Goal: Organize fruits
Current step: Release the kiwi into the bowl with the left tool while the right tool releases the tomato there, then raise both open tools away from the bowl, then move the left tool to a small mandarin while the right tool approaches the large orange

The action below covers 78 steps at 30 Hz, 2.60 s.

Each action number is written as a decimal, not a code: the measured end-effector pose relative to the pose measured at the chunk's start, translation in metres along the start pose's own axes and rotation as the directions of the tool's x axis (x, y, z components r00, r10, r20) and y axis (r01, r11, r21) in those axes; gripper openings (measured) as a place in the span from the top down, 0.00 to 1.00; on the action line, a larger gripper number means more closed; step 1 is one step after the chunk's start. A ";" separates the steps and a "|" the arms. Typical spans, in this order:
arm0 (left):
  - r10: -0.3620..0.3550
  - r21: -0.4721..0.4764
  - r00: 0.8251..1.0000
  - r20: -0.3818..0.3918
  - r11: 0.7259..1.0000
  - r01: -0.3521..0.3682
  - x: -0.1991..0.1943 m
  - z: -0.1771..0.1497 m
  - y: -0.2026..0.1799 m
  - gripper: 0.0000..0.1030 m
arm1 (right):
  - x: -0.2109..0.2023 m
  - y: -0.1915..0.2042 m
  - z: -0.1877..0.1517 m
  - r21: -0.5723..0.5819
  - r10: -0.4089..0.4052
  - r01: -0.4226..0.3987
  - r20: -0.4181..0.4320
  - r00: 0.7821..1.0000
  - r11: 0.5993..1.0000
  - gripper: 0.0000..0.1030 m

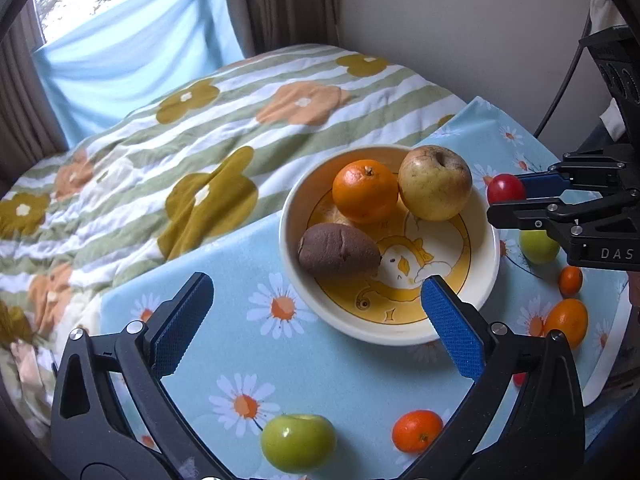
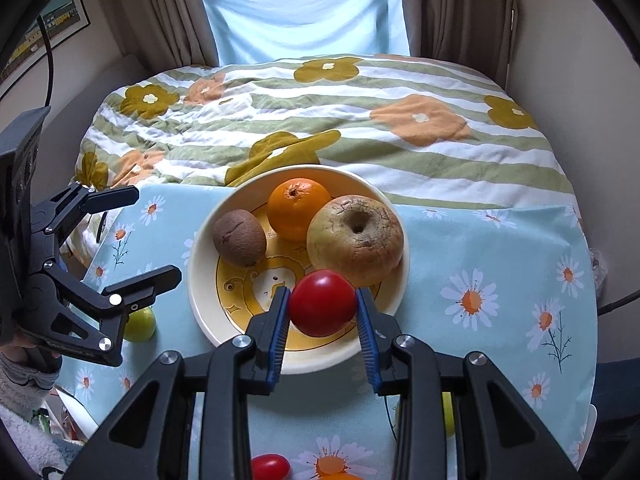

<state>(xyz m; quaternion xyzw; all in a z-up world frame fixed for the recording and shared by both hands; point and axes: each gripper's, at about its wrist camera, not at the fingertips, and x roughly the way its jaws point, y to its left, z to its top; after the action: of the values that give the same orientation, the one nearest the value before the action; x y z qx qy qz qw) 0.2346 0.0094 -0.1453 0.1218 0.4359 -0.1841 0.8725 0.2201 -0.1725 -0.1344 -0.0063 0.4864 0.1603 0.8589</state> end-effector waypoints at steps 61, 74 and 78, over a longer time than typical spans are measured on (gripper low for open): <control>0.143 -0.241 0.983 0.111 0.964 -0.113 -0.134 -0.055 -0.051 0.00 | -0.125 -0.013 -0.056 -0.033 0.016 -0.011 0.153 0.988 0.999 0.00; 0.145 -0.292 0.987 0.075 0.949 -0.117 -0.139 -0.096 -0.083 0.00 | -0.141 -0.034 -0.114 0.012 -0.034 0.032 0.151 0.988 0.999 0.00; 0.120 -0.275 0.992 0.047 0.956 -0.103 -0.125 -0.105 -0.087 0.00 | -0.130 -0.034 -0.132 0.037 -0.040 0.035 0.133 0.990 0.999 0.00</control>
<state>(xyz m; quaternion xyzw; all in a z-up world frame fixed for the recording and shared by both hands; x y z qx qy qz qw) 0.0530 -0.0032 -0.1113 0.0193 0.4218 -0.0767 0.9032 0.0578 -0.2619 -0.0998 0.0100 0.4302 0.1359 0.8924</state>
